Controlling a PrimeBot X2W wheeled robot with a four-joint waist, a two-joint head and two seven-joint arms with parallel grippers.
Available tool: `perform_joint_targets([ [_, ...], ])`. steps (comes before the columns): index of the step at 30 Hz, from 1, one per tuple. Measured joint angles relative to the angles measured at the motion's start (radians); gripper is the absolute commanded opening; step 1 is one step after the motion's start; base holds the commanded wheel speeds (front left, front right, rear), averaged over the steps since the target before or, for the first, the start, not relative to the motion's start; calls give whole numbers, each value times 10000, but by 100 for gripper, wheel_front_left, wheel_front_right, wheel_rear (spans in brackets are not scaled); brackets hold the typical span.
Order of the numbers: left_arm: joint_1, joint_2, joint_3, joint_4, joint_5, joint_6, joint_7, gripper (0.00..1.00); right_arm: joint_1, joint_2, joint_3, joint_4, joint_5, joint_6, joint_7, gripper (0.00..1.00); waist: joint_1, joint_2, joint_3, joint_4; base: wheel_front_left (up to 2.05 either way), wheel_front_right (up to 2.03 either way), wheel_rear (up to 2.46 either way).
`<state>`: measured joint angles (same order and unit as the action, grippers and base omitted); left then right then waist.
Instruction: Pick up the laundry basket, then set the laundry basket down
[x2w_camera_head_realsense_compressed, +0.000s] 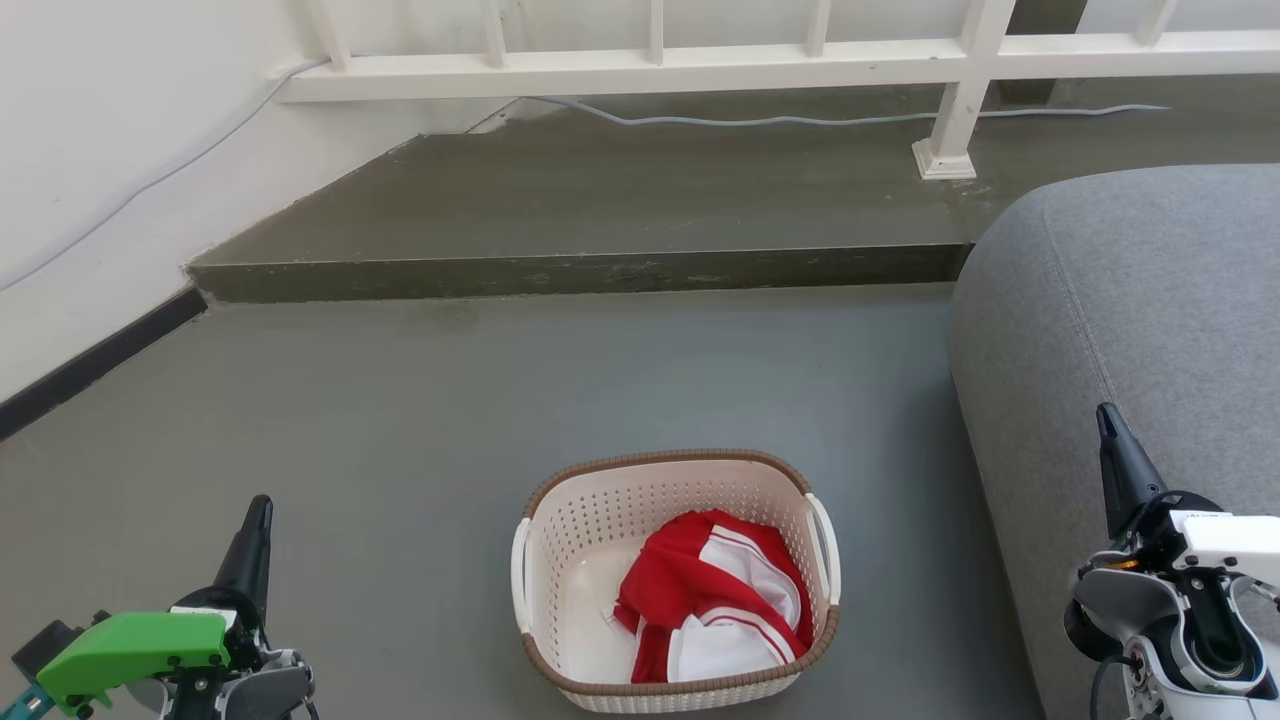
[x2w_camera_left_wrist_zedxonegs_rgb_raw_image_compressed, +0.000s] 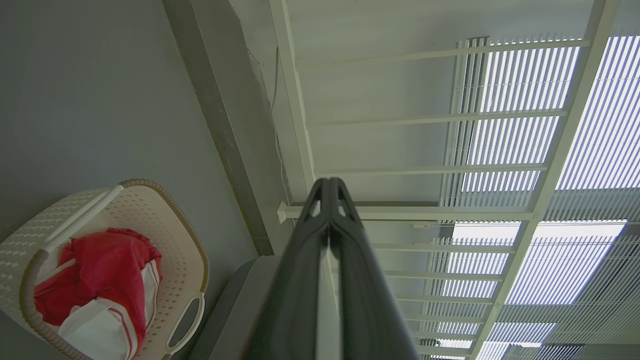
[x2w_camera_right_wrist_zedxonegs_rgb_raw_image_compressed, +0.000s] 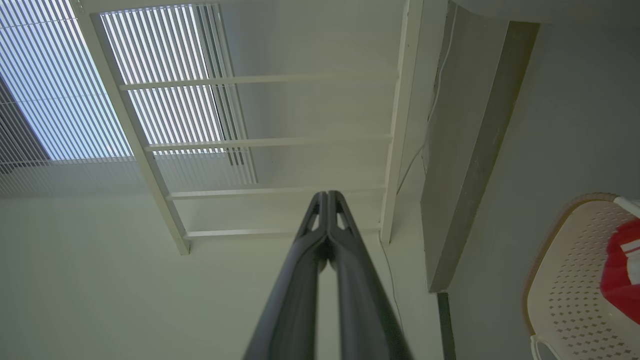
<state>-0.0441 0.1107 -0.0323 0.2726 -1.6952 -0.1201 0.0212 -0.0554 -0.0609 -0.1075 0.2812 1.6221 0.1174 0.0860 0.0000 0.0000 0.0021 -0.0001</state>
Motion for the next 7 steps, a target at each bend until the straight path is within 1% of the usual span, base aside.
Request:
perform_joint_targets([
  [7,0,-2,6,6,0,0,4,0,-2,2,-6,0,0,0,0,0,0,0,0,0,0,0,0],
])
